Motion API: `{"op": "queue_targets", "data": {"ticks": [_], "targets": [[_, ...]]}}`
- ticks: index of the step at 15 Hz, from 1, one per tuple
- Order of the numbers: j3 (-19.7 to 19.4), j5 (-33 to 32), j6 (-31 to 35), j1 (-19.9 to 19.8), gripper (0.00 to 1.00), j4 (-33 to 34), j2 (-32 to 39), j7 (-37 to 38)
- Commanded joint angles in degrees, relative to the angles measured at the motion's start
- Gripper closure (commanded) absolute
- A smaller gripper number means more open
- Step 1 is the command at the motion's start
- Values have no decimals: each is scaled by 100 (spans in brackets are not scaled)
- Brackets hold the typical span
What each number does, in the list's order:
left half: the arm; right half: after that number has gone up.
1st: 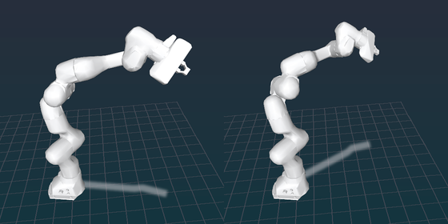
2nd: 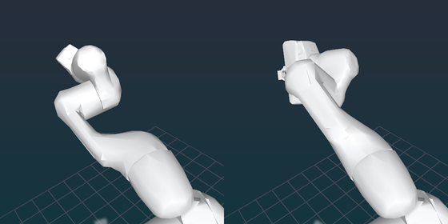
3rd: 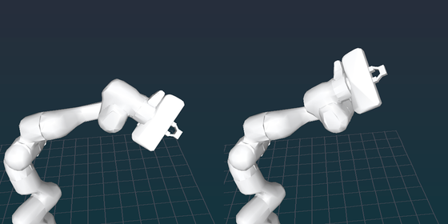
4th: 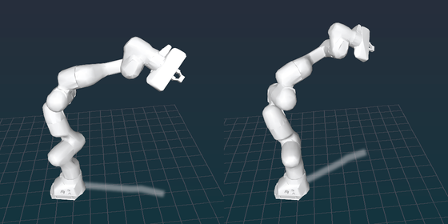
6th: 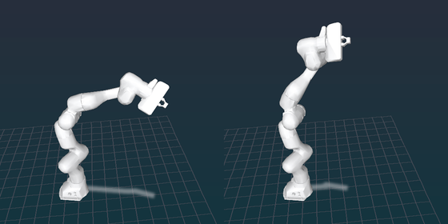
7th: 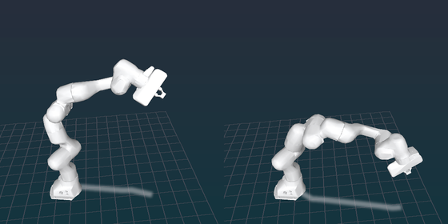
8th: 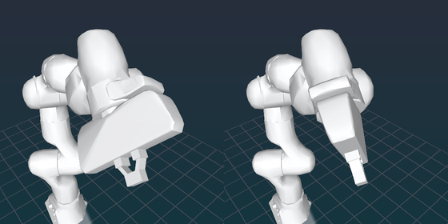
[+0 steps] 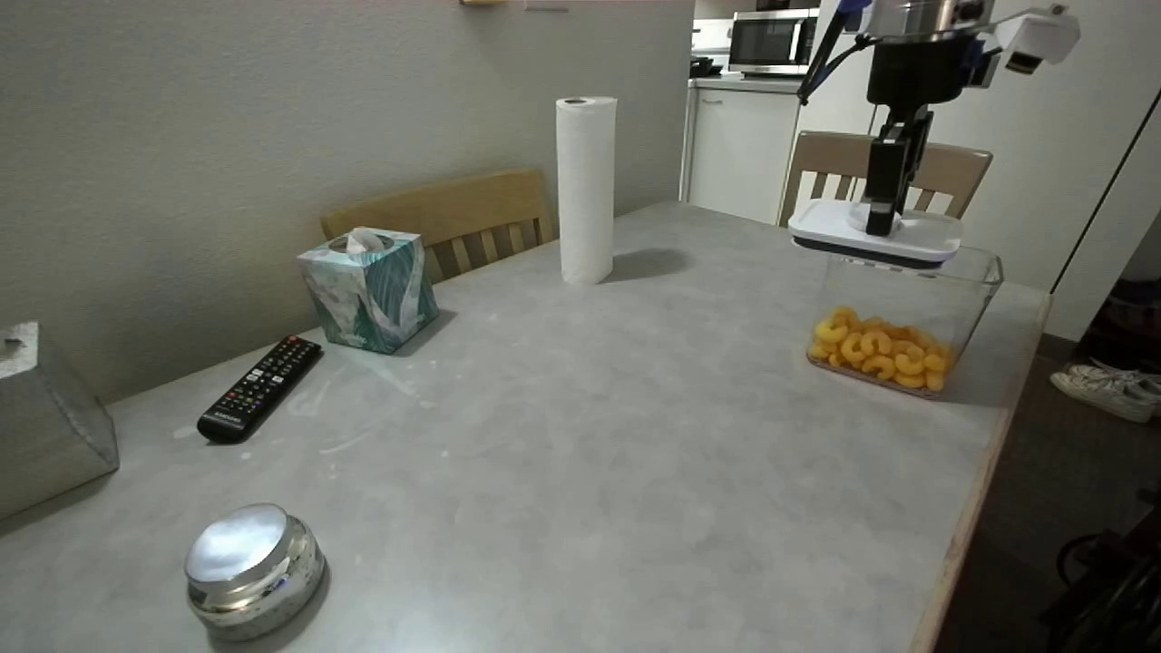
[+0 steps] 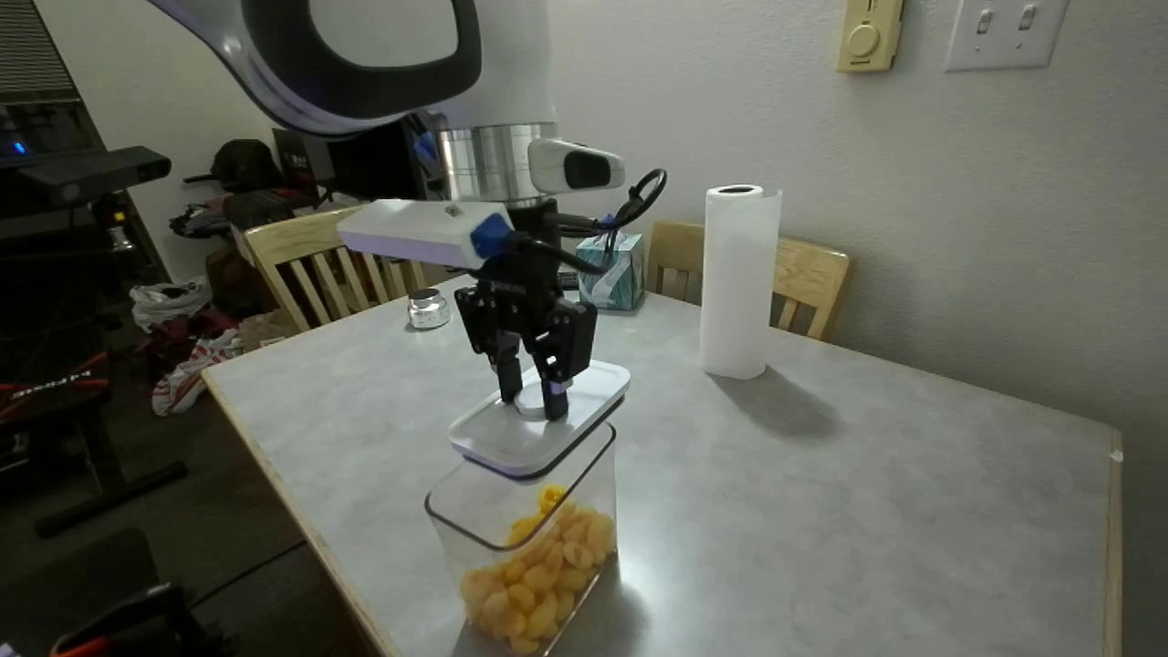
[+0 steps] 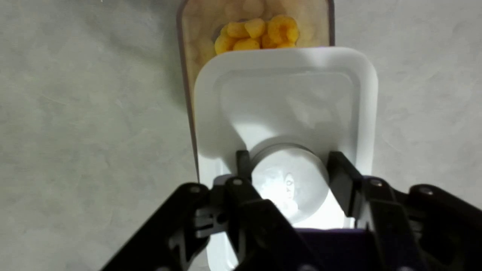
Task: Cover the container with the white lid and then press the button atop the lid
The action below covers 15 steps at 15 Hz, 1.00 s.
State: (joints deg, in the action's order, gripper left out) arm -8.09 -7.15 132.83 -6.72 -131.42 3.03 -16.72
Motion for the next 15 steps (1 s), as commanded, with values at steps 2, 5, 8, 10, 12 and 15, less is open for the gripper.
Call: {"op": "queue_targets", "data": {"ticks": [2, 5, 8, 10, 12, 15], "targets": [[38, -2, -14, -36, 47, 8, -2, 3], [39, -2, -14, -36, 47, 8, -2, 3], [85, 18, -141, 6, 72, 234, 217, -3], [119, 9, -181, 23, 72, 316, 299, 28], [129, -32, -178, 23, 72, 327, 298, 97], [99, -129, -137, -3, 72, 294, 234, 214]]}}
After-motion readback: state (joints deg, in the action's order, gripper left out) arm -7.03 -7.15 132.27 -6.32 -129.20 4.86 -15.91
